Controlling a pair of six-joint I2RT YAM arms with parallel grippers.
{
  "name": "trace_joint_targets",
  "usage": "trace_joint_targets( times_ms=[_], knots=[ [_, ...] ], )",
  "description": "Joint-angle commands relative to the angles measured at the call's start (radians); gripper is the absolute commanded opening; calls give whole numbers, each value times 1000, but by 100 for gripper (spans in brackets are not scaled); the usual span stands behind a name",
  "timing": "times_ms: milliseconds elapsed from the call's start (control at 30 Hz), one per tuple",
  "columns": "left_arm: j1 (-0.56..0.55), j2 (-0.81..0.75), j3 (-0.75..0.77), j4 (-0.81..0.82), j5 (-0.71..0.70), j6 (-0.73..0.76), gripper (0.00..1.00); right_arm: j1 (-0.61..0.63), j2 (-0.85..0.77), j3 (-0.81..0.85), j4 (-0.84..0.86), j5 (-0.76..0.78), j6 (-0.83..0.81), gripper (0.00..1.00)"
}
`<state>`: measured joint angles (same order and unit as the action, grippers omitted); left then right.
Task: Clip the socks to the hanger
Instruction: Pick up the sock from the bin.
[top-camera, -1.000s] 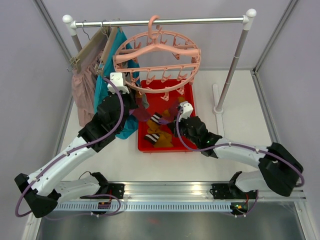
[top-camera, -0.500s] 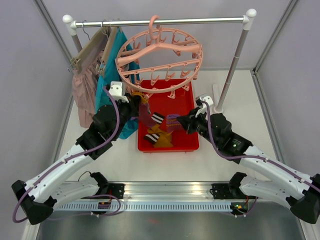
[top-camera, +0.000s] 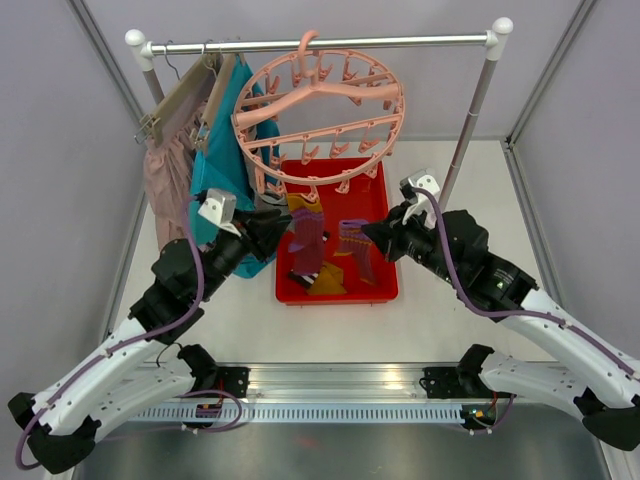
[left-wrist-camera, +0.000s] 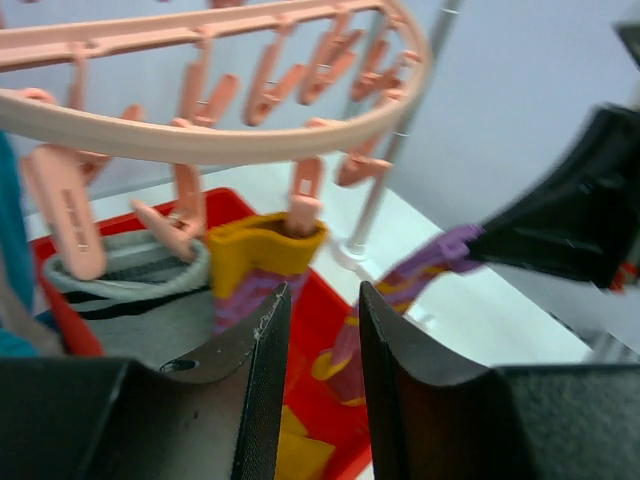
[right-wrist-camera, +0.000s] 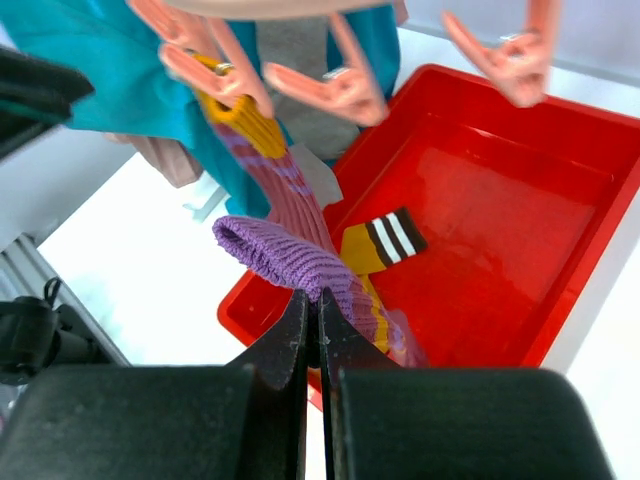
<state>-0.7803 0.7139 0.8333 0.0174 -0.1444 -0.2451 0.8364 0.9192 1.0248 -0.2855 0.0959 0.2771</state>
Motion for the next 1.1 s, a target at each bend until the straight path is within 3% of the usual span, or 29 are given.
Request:
trace_joint_targets(
  times_ms=[0, 267, 667, 1067],
  knots=[
    [3, -57, -65, 147, 278, 55, 40, 6, -13, 86, -75, -67, -42, 0],
    [-2, 33, -59, 258, 486, 121, 43, 6, -17, 211, -173, -191, -56, 0],
    [-63, 167, 4, 306, 506, 207, 44, 6, -20, 258, -207, -306, -24, 0],
    [-100, 236, 49, 319, 548, 213, 43, 6, 4, 256, -184, -309, -7, 0]
  ],
)
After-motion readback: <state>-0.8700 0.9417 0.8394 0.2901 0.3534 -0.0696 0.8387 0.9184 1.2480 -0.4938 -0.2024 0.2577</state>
